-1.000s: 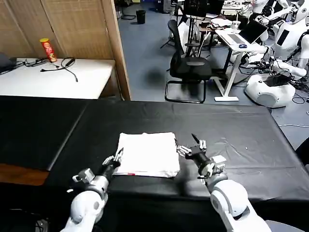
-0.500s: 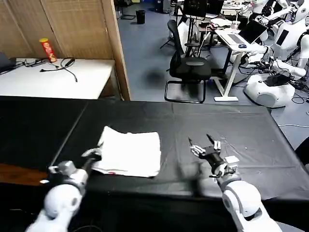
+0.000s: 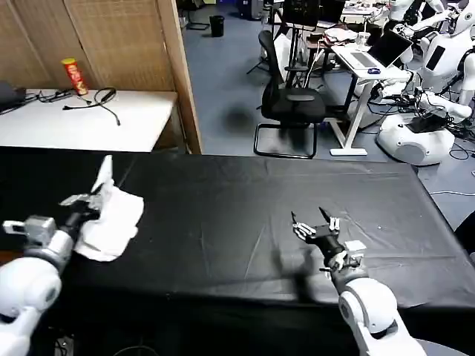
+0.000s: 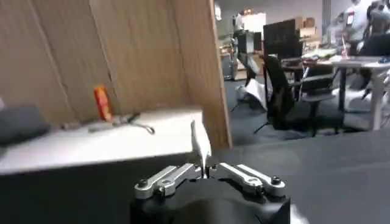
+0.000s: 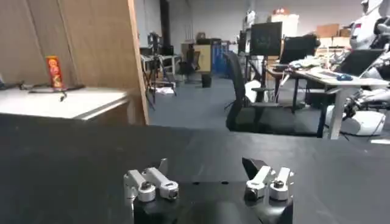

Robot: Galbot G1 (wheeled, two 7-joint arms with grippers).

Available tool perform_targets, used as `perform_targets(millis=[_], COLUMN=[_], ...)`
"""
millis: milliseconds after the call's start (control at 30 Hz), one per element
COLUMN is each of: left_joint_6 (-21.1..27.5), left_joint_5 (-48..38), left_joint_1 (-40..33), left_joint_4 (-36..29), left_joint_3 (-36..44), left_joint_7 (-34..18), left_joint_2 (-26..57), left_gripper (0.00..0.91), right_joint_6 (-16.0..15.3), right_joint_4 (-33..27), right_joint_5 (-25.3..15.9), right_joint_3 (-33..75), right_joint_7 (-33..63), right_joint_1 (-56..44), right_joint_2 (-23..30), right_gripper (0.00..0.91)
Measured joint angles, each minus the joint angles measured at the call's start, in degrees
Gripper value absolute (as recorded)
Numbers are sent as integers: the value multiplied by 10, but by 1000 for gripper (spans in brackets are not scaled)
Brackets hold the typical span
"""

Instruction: Fold and organize the clothes.

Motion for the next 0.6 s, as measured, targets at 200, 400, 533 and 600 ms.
perform_targets(millis=[200,400,533,600], left_joint_6=[-1,-4,-4,-5], left_joint_5=[48,70,99,117], left_joint_1=[-19,-72,-109,-117], left_joint_4=[-20,22,63,75], left_joint_3=[127,248,299,309], left_joint_7=[-21,-43,-35,-28], left_joint_2=[-71,-163,-230,-254], left_gripper=[0,878,878,878], right_joint_6=[-1,-18,-36,-47], right_joint_4=[13,23,26,28], right_joint_5=[4,40,66,88], right_joint_3=[19,21,7,-4], right_joint_7=[-3,-4,-4,-4], right_joint_1=[-23,-32,-28,-23], right_joint_2=[-5,-16,-22,-26], right_gripper=[878,878,878,878])
